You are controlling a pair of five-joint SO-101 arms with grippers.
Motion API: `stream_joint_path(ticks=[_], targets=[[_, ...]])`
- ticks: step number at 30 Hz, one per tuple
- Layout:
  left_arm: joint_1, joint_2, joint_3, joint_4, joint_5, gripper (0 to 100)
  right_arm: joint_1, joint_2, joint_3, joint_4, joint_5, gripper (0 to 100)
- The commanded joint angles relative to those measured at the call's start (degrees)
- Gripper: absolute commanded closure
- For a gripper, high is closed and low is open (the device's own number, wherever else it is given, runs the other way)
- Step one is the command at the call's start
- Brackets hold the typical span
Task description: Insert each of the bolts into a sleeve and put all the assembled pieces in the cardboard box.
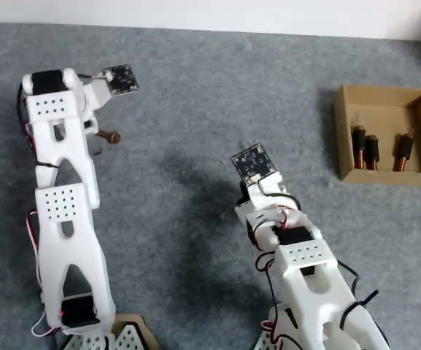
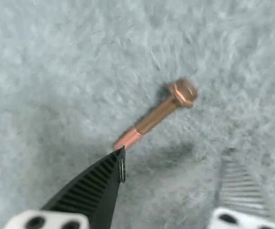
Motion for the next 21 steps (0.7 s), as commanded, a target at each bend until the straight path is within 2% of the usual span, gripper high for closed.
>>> stream_joint_path(ticks=[1,8,11,15,21], targets=[[1.9,-7.1,3.8,0.5,-5.1,63,-0.7,-1.5,-0.5,-1.7,0.7,99.5],[1.9,-12.9,16.5,0.4,-17.3,66,-0.7,-1.5,-0.4,-1.7,0.7,99.5],[1.9,-13.7,17.7,0.2,-19.2,66,-0.7,-1.5,-0.4,-1.7,0.7,99.5],[1.9,-13.6,16.7,-0.4,-15.0,66,-0.7,-1.5,-0.4,-1.7,0.7,99.5],[1.1,-13.5,16.7,-11.9,-6.2,66,-0.7,-1.5,-0.3,-1.7,0.8,99.5]])
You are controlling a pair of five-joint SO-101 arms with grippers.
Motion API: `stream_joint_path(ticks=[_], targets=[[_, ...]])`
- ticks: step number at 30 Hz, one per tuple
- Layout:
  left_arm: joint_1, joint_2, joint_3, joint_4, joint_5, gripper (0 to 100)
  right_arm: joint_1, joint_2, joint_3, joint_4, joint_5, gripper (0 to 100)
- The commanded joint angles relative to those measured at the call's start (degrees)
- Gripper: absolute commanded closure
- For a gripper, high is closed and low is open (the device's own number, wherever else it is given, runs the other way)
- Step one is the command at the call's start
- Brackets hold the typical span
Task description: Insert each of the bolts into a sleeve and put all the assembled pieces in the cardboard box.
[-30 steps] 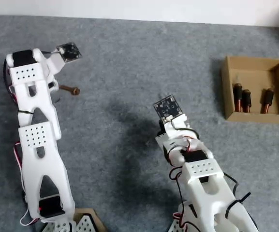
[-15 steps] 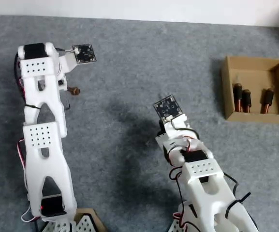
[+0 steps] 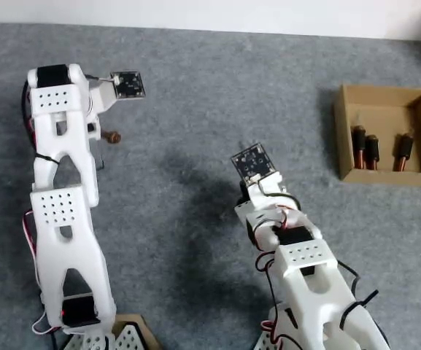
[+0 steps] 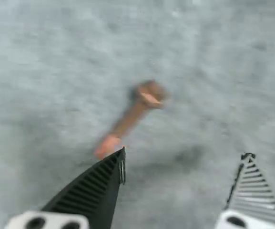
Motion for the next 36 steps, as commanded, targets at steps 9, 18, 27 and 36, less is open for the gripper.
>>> stream_joint_path(ticks=[9,18,27,36], targets=[[2.2,-2.3,-1.3,-3.4,-9.8,66,-0.7,-1.5,-0.3,-1.7,0.8,99.5],[3.3,0.2,-1.1,-5.3,-8.3,66,-0.7,-1.5,-0.3,-1.7,0.8,99.5],[1.9,0.3,-0.9,-11.3,-0.8,65,-0.7,-1.5,-0.3,-1.7,0.8,99.5],[0.8,4.7,-1.3,-9.4,-0.8,62,-0.7,-1.5,-0.3,-1.7,0.8,99.5]])
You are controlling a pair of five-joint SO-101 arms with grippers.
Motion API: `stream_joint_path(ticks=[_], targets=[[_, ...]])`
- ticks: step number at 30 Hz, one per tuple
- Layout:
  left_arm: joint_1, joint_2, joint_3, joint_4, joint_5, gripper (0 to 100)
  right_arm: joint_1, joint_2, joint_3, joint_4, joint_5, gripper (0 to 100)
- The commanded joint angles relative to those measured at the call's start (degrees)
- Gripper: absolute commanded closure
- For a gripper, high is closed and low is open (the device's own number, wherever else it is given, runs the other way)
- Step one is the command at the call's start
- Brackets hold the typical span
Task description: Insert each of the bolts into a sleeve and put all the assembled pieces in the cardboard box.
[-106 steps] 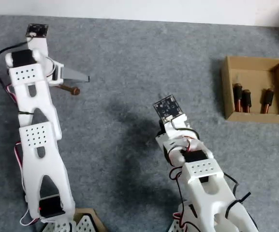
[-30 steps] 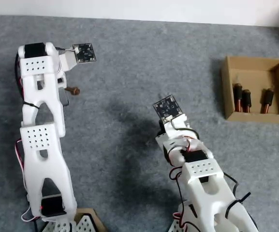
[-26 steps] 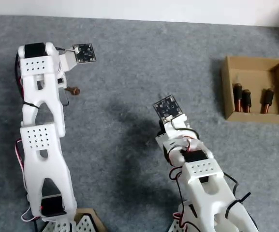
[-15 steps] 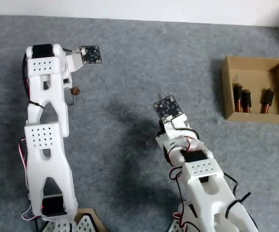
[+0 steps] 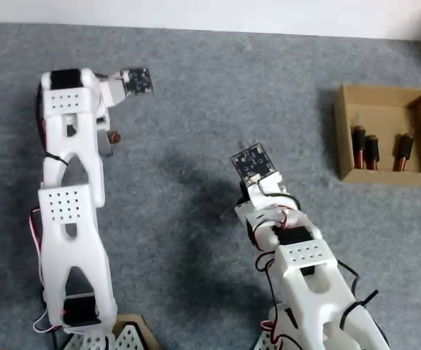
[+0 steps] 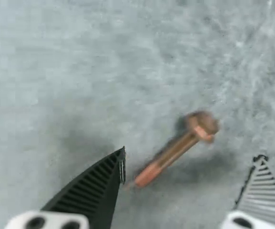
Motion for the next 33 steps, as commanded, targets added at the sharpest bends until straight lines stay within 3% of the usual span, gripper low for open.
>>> stream_joint_path(ticks=[1,6,13,16,20,21,23,25,30,33], targets=[[-1.5,1.0,-1.4,0.3,-1.3,62,-0.7,-1.5,-0.3,-1.7,0.6,99.5],[-2.1,4.3,-1.4,-3.8,-1.1,62,-0.7,-1.5,-0.3,-1.7,0.6,99.5],[-0.8,4.7,-1.1,-3.5,-3.2,63,-0.7,-1.5,-0.3,-1.7,0.6,99.5],[-0.4,4.7,-1.2,-1.6,-3.2,73,-0.7,-1.5,-0.3,-1.7,0.6,99.5],[0.1,4.7,-1.4,0.6,-3.0,98,-0.7,-1.5,-0.3,-1.7,0.6,99.5],[0.1,4.7,-1.4,1.2,-3.0,100,-0.7,-1.5,-0.3,-1.7,0.6,99.5],[0.1,4.5,-1.4,2.6,-3.0,96,-0.7,-1.5,-0.3,-1.7,0.6,99.5],[0.1,4.4,-1.4,3.7,-2.5,100,-0.7,-1.5,-0.3,-1.7,0.6,99.5],[-0.1,4.3,-4.2,4.2,6.1,99,-0.7,-1.5,-0.3,-1.7,0.7,99.5],[-0.2,4.3,-8.7,8.3,7.0,99,-0.7,-1.5,-0.3,-1.7,0.7,99.5]])
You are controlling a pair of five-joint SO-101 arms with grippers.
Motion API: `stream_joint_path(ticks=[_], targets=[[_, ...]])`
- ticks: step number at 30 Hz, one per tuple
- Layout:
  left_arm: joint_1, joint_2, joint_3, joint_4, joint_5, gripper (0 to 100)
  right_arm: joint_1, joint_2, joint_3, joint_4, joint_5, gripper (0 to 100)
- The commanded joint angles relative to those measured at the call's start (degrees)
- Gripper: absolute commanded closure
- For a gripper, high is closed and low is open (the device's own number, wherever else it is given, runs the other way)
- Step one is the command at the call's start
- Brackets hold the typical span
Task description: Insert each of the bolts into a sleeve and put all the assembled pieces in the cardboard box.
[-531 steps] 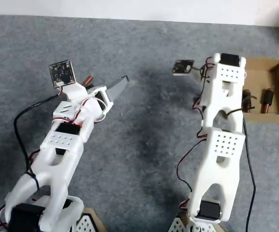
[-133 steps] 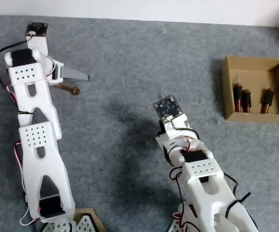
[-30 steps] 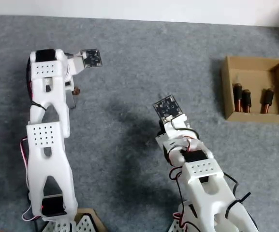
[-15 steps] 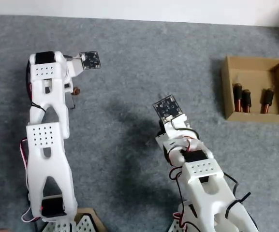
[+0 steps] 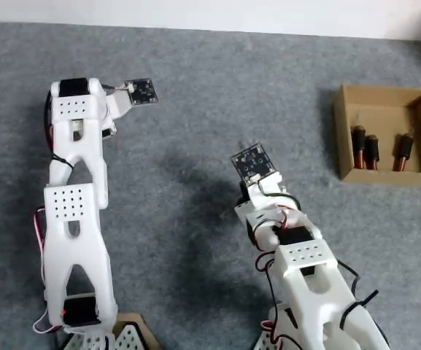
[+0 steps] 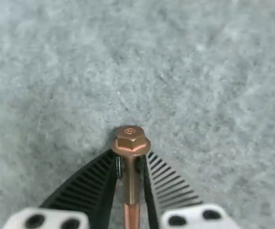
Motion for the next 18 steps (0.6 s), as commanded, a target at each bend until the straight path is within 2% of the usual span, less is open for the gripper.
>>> stream_joint_path(ticks=[1,4,7,9,15,18], targets=[[0.3,-1.0,-7.3,4.7,1.8,99,-0.7,-1.5,-0.3,-1.7,0.7,99.5],[0.5,-1.0,-13.8,9.4,3.9,99,-0.7,-1.5,-0.3,-1.7,0.7,99.5],[0.4,-1.0,-21.6,11.5,12.1,99,-0.7,-1.5,-0.3,-1.7,0.7,99.5],[0.2,-1.0,-25.1,11.7,18.7,99,-0.7,-1.5,-0.3,-1.7,0.7,99.5],[0.0,-1.4,-24.3,12.1,41.7,99,-0.7,-1.5,-0.3,-2.2,-0.4,99.5],[0.0,-2.9,-24.3,12.5,52.0,99,-0.2,-1.7,0.0,-6.6,-5.4,99.5]])
